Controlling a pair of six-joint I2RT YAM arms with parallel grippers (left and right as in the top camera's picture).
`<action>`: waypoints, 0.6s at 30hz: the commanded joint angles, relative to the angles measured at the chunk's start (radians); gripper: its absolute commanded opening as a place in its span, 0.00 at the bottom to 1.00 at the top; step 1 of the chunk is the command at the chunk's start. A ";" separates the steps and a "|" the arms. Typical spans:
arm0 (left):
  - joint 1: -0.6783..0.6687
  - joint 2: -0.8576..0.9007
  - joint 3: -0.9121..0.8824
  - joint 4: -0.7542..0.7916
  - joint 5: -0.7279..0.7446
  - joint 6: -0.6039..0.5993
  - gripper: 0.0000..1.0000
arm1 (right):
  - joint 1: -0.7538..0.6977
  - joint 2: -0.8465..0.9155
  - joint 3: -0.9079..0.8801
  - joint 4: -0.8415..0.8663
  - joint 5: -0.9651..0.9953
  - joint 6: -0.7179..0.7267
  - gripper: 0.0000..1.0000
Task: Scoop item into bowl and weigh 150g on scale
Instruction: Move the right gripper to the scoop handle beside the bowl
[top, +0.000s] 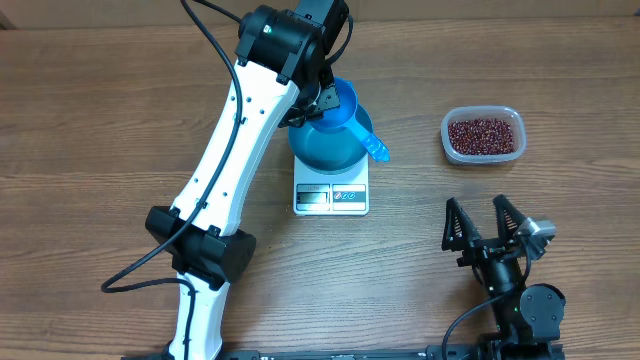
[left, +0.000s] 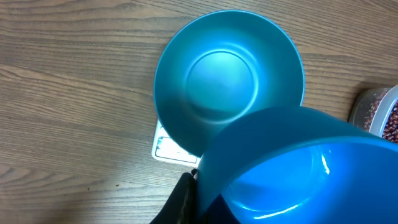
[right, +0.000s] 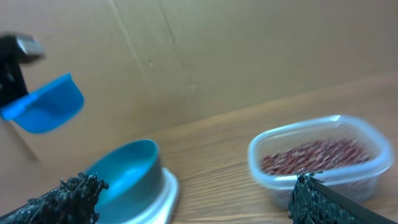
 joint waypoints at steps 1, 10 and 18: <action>-0.006 -0.017 0.016 -0.002 0.009 -0.014 0.04 | -0.003 -0.006 0.009 -0.003 -0.070 0.191 1.00; -0.006 -0.017 0.016 -0.002 0.009 -0.014 0.04 | -0.003 0.121 0.230 -0.105 -0.179 0.190 1.00; -0.006 -0.017 0.016 0.000 0.009 -0.018 0.04 | -0.003 0.463 0.578 -0.402 -0.375 0.186 1.00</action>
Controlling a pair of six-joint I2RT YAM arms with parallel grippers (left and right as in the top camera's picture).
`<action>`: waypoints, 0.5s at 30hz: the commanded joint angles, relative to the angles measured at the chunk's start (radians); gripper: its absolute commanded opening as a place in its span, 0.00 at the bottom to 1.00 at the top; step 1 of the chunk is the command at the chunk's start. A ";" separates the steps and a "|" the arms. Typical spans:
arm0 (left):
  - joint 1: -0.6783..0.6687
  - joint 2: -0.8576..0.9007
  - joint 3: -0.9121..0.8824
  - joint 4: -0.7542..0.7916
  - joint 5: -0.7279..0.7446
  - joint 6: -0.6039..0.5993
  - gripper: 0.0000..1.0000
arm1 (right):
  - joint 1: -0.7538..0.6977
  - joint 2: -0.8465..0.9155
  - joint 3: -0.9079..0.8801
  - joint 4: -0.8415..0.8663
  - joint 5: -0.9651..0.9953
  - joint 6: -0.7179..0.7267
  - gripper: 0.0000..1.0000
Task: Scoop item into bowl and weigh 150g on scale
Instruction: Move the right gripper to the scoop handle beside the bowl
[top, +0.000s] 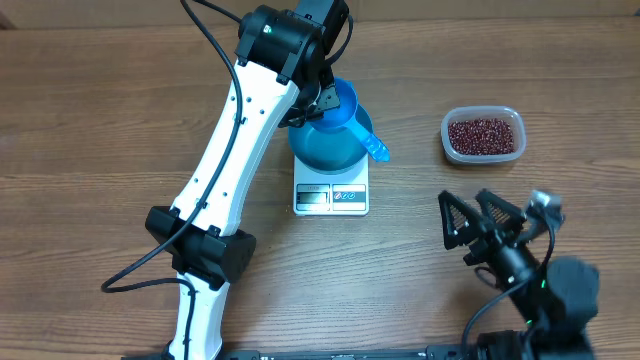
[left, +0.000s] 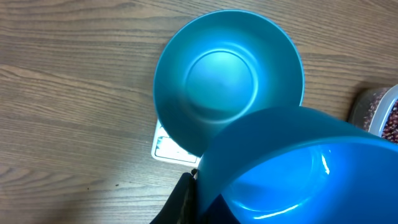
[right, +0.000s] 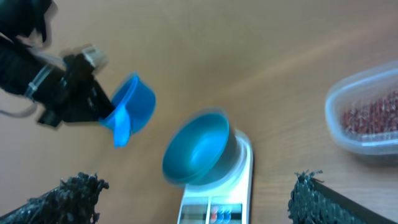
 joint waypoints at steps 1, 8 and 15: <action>-0.006 -0.017 0.016 -0.002 0.006 -0.017 0.04 | -0.003 0.164 0.164 -0.080 -0.188 -0.005 1.00; -0.006 -0.017 0.016 -0.003 0.034 -0.022 0.04 | -0.002 0.473 0.305 0.005 -0.500 0.015 1.00; -0.006 -0.017 0.016 -0.001 0.044 -0.046 0.04 | -0.002 0.613 0.305 0.142 -0.678 0.119 1.00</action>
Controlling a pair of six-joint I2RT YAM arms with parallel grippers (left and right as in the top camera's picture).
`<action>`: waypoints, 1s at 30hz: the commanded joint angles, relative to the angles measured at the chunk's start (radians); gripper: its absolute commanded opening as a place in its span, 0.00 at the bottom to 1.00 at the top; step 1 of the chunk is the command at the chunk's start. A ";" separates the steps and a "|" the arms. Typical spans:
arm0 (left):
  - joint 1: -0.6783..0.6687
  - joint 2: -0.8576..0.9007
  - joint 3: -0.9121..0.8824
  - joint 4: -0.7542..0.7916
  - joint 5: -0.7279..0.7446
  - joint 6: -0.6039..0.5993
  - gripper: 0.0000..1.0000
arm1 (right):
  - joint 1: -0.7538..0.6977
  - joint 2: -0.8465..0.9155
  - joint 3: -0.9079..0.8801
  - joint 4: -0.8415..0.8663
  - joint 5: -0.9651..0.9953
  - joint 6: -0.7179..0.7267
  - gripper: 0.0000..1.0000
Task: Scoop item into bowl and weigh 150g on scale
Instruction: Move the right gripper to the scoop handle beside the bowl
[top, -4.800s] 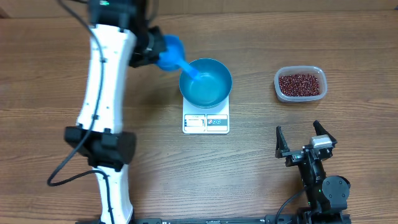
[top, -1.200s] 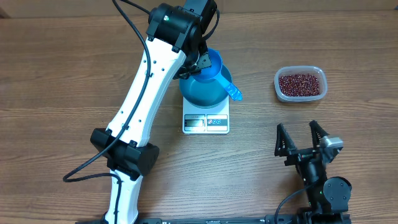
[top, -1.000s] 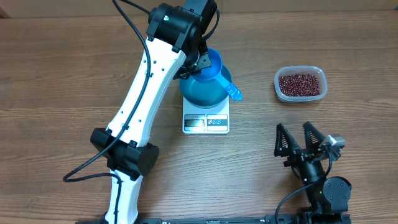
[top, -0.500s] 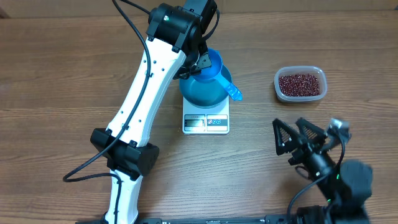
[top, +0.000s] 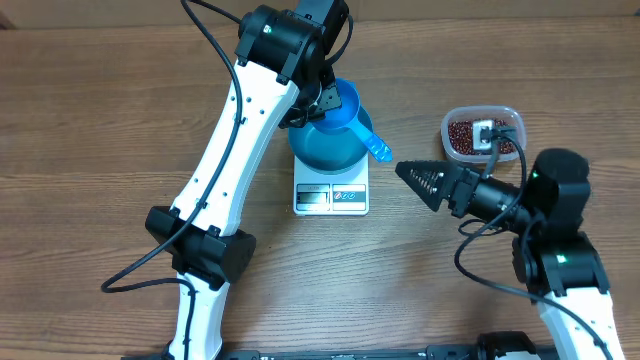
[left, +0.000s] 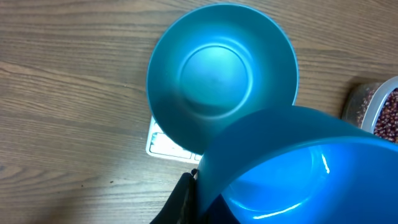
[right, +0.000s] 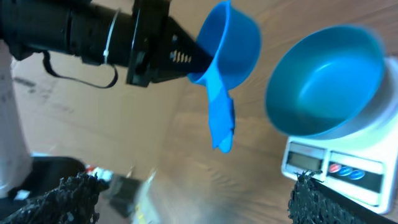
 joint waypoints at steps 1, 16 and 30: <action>-0.006 -0.017 0.016 0.000 0.016 -0.055 0.04 | -0.002 0.050 0.020 0.037 -0.109 0.048 1.00; -0.008 -0.016 0.016 -0.002 0.101 -0.279 0.04 | -0.002 0.103 0.020 0.199 -0.030 0.284 0.99; -0.008 -0.016 0.016 -0.002 0.101 -0.380 0.04 | -0.002 0.103 0.020 0.202 0.062 0.399 0.99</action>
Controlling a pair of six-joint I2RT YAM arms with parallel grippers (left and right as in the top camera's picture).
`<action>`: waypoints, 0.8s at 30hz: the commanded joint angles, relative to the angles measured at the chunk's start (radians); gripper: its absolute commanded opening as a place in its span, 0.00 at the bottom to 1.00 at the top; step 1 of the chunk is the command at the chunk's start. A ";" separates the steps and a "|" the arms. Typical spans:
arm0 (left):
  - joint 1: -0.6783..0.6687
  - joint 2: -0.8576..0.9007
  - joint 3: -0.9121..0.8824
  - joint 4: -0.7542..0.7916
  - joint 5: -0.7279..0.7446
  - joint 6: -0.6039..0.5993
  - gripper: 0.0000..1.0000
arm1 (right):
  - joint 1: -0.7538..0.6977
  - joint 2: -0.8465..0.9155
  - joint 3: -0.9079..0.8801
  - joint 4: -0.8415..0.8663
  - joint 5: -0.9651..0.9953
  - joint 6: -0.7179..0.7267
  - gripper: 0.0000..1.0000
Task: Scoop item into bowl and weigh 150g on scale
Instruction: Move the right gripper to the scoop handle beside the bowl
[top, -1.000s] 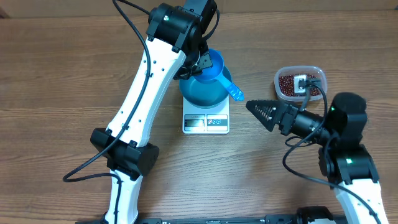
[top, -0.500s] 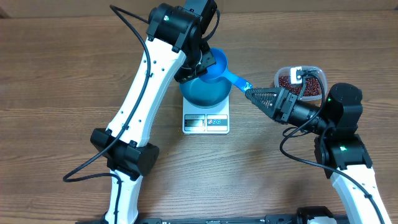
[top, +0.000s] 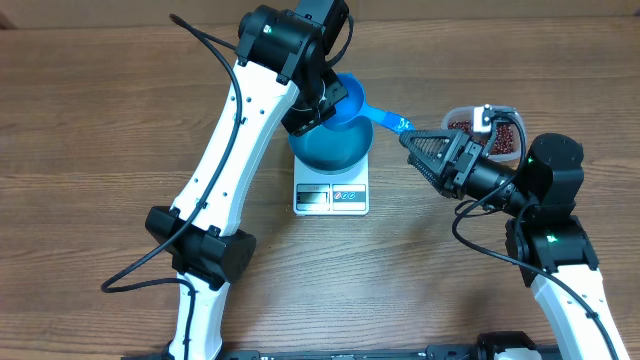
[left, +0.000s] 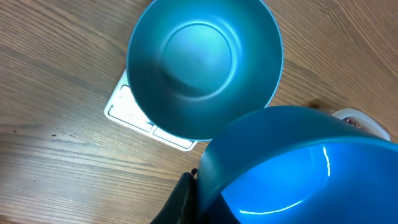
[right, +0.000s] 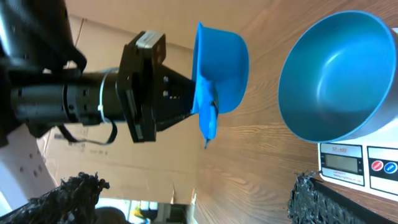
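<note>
An empty blue bowl (top: 330, 147) sits on the white scale (top: 331, 194). My left gripper (top: 322, 103) is shut on the cup of a blue scoop (top: 350, 100), held just above the bowl's far rim, with the handle (top: 392, 121) pointing right. My right gripper (top: 420, 150) is open, its fingertips pointing left just short of the handle's tip. In the right wrist view the scoop (right: 221, 65) hangs ahead, above the gap of my right gripper (right: 196, 199), with the bowl (right: 339, 74) to its right. The left wrist view shows the bowl (left: 204, 65) and scoop (left: 298, 168).
A clear tub of red beans (top: 500, 135) stands right of the scale, partly hidden behind my right arm. The left arm's white link (top: 235, 140) crosses the table left of the scale. A cardboard wall (right: 124, 25) backs the table.
The scoop has turned, so its handle now points right and sits higher. My right gripper has moved up and left, from beside the scale to the handle's tip. It is still open.
My right gripper first stood open at the table's front right, while the left held the scoop over the bowl. The right arm then lifted, then swung left to beside the scale. Now it faces the scoop's handle, which has turned toward it.
</note>
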 joint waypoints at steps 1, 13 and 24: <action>-0.008 -0.016 0.016 -0.002 0.004 -0.032 0.04 | -0.002 -0.002 0.020 0.008 0.035 0.040 0.99; -0.008 -0.016 0.016 -0.002 0.007 -0.147 0.05 | -0.002 -0.002 0.020 0.022 0.082 0.058 0.99; -0.052 -0.016 0.016 0.000 0.022 -0.239 0.04 | -0.002 -0.002 0.020 0.030 0.238 0.170 0.99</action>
